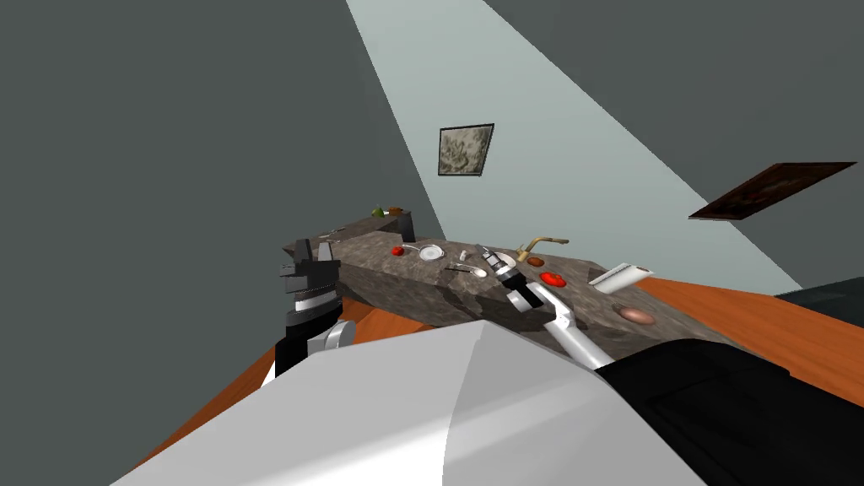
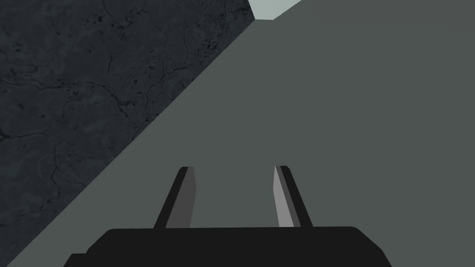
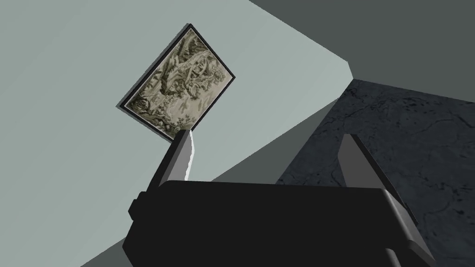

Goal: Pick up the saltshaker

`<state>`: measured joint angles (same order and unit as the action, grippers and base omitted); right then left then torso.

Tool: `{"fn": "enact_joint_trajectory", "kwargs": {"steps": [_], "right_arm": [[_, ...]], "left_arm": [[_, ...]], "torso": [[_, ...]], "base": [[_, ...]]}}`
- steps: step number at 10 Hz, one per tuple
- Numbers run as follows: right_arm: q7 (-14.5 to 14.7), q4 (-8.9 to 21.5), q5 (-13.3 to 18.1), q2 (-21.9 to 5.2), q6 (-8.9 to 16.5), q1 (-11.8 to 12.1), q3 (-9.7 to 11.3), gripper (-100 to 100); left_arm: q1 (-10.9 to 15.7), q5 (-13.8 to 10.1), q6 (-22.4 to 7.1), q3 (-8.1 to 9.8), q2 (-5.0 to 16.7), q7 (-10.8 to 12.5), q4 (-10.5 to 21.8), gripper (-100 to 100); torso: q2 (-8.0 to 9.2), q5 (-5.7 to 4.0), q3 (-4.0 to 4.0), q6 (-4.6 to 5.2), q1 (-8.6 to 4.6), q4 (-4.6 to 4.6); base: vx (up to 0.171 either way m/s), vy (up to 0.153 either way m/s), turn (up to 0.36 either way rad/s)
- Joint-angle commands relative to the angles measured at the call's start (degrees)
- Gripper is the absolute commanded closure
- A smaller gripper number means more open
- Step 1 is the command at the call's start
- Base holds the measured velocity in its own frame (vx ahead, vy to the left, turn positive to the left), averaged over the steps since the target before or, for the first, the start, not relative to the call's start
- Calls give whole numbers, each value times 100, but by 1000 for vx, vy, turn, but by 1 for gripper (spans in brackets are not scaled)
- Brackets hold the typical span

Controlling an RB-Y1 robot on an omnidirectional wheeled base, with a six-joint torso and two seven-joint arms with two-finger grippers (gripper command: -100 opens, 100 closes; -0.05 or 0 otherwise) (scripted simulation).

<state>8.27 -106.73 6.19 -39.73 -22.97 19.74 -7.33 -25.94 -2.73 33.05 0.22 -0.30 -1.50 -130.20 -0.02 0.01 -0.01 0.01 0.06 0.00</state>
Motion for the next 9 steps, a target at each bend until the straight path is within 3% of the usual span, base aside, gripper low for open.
{"fn": "enact_joint_trajectory", "kwargs": {"steps": [1,2,5,6,8,9], "right_arm": [[46,286,-2,-286,195,-52,33,-100],[46,298,-2,-408,195,-52,33,-100],[71,735,-26,-902,460,-132,122,-100],[71,770,-26,-930,460,-132,122,-100],[68,1160,-64,-1353,757,-197,262,-100],[68,1247,-64,-1426,757,-197,262,-100]], "left_arm": [[0,0,0,0,0,0,0,0],[0,0,0,0,0,0,0,0],[-1,0,0,0,0,0,0,0],[0,0,0,0,0,0,0,0],[0,0,0,0,0,0,0,0],[0,0,0,0,0,0,0,0]], "torso": [[0,0,0,0,0,0],[-1,1,-1,-3,7,0],[0,1,0,3,5,0],[-1,2,-1,1,6,0],[-3,1,-2,1,6,-1],[-9,3,-5,-2,16,-2]], "base": [[-8,48,282],[-2,34,70],[3,40,109],[5,30,80],[14,56,177],[19,51,103]]}}
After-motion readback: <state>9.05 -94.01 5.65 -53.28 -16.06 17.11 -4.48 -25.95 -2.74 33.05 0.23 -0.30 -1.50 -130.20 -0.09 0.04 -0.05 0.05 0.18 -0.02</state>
